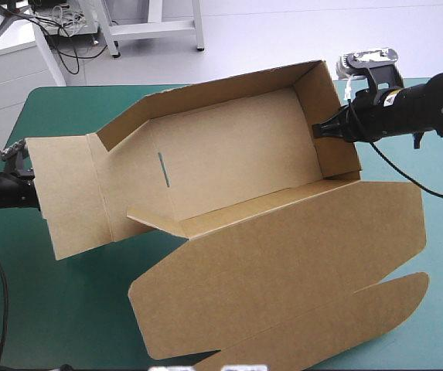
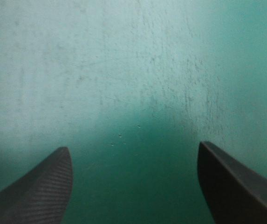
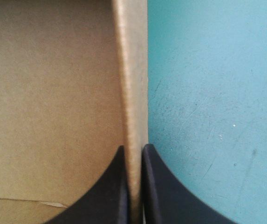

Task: Fold the box

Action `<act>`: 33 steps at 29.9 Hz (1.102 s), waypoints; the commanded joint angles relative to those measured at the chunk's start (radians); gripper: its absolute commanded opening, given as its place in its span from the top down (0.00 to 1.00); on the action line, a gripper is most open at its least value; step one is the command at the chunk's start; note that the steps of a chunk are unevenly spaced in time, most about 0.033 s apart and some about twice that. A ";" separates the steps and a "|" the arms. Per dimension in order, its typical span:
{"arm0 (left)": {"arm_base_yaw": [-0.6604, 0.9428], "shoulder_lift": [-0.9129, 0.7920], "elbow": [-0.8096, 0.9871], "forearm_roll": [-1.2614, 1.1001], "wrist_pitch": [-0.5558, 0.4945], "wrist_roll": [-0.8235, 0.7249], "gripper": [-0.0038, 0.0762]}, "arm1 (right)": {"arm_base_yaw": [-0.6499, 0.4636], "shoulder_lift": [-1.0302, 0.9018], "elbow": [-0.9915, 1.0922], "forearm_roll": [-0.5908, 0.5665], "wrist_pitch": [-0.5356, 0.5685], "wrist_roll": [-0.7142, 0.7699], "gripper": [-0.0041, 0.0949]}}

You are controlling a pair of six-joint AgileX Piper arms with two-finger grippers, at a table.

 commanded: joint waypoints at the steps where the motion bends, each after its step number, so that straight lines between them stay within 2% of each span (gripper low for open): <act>1: -0.090 -0.033 -0.024 -0.035 0.011 0.001 0.26 | -0.002 -0.015 -0.032 0.070 -0.024 0.013 0.98; 8: -0.179 -0.033 -0.024 -0.103 0.031 0.013 0.26 | -0.002 0.055 -0.032 0.102 -0.036 0.015 0.98; 16: -0.181 -0.033 -0.024 -0.362 0.168 0.154 0.28 | -0.002 0.094 -0.032 0.046 -0.106 0.056 0.98; 33: -0.269 -0.051 -0.035 -0.459 0.168 0.186 0.30 | -0.002 0.096 -0.032 -0.113 -0.116 0.122 0.98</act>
